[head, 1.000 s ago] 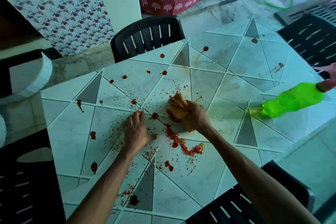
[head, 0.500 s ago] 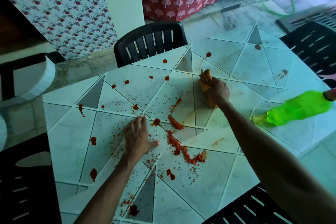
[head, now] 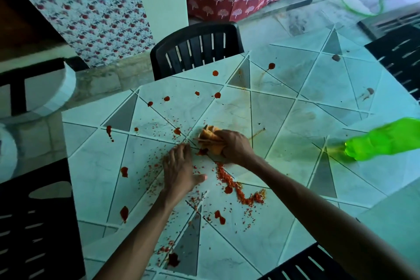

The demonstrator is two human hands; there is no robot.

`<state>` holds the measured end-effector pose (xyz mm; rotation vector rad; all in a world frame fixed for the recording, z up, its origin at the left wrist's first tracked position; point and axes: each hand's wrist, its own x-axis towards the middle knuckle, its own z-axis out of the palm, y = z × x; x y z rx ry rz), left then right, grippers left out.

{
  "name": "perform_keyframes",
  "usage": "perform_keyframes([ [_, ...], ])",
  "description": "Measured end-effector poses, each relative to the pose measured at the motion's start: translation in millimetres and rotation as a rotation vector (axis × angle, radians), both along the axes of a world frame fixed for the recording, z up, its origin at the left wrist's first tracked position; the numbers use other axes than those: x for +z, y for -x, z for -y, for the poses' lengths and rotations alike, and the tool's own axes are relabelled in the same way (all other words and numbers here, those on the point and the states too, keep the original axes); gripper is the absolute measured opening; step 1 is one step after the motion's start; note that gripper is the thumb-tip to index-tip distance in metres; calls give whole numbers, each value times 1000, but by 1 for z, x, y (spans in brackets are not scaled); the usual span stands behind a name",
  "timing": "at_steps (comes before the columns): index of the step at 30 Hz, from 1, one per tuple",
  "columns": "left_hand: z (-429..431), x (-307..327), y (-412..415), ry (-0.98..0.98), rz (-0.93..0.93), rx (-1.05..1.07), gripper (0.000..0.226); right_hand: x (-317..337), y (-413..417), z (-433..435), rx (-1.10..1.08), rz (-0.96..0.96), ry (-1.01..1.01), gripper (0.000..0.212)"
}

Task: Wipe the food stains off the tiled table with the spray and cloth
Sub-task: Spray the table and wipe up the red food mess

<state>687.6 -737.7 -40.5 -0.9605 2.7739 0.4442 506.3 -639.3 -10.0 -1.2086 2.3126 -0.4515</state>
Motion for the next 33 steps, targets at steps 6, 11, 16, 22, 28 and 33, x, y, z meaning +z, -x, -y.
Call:
perform_keyframes([
  [6,2,-1,-4,-4,-11,-21,114,15,10,-17,-91,83,109,19],
  [11,14,7,0,-43,-125,53,87,40,63,-6,-287,66,243,33],
  [16,45,10,4,-51,-228,111,58,38,125,26,-523,-65,218,33],
  [22,67,4,2,-14,-216,91,46,27,169,68,-690,-122,98,50],
  [28,69,1,-3,-31,-213,90,44,13,130,91,-347,-95,33,37],
  [33,68,1,-8,-25,-246,69,46,8,51,82,-202,-66,25,36],
])
